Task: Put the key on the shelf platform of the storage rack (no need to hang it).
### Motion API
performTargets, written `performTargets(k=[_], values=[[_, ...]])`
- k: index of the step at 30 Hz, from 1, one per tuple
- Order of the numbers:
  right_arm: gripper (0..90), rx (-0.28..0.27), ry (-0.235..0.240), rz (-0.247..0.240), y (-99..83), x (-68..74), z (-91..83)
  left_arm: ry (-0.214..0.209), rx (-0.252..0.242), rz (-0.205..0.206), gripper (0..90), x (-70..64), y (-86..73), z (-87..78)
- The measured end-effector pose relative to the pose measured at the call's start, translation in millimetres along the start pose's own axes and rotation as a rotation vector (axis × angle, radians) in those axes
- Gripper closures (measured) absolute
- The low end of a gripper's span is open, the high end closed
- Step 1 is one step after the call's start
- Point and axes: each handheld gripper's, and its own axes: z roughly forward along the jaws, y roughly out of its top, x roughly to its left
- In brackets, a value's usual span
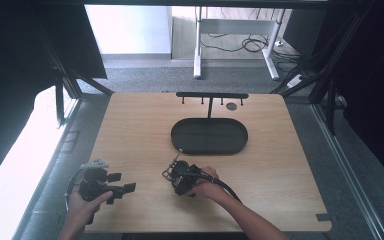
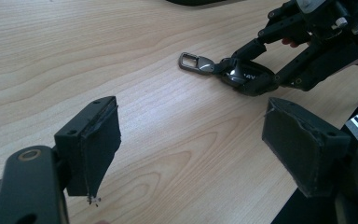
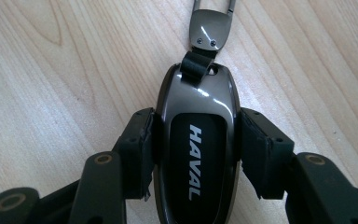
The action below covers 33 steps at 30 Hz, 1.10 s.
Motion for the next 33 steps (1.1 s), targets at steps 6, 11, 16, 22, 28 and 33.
performTargets(k=[6, 11, 16, 22, 28, 33], values=[[49.3, -0.021, 0.026, 0.009, -0.1, -4.4, -3.7, 0.003, -0.002, -0.002, 19.6, 0.6, -0.1, -0.8], [49.3, -0.076, 0.028, 0.03, 0.5, -10.9, -20.0, 0.004, -0.004, -0.002, 19.6, -0.1, 0.1, -0.3], [49.4, -0.108, 0.029, 0.037, 2.6, -13.8, -33.8, 0.003, -0.004, -0.004, 19.6, -0.5, 0.2, -0.2], [49.4, -0.145, 0.02, 0.032, 5.3, -16.2, -52.6, 0.002, -0.003, -0.003, 19.6, -0.5, 0.3, -0.3], [49.4, -0.182, 0.013, 0.043, 4.9, -21.4, -71.1, 0.004, -0.003, 0.0, 19.6, -0.5, 0.3, 0.1], [49.4, -0.199, 0.002, 0.051, 4.0, -26.5, -79.6, 0.002, -0.001, 0.0, 19.6, -0.7, 0.4, 0.7]])
